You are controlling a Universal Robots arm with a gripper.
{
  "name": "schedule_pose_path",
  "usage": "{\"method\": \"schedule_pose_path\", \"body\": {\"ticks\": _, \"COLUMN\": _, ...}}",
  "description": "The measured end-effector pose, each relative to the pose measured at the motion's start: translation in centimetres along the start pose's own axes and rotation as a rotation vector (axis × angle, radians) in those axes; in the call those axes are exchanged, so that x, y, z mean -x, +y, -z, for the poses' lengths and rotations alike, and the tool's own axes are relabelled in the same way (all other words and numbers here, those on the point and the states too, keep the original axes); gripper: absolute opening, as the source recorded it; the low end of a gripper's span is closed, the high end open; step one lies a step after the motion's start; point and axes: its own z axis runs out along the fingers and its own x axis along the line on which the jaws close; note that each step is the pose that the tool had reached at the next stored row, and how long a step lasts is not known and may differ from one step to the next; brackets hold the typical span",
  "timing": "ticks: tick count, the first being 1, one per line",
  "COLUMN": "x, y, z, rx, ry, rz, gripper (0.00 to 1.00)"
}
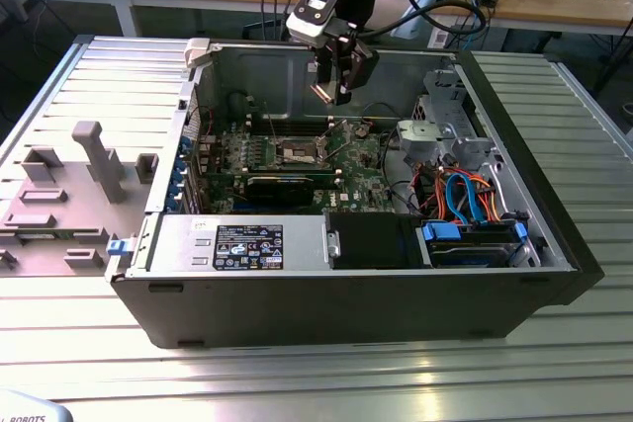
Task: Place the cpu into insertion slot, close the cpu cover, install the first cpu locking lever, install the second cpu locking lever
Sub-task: 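Place the cpu into insertion slot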
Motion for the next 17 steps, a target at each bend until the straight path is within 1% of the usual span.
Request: {"method": "schedule_pose_path", "body": {"ticks": 17, "x": 0.00, "y": 0.00, "z": -0.04, "rx": 0.0006, "ry": -0.0003, "rz": -0.025, "gripper": 0.54}}
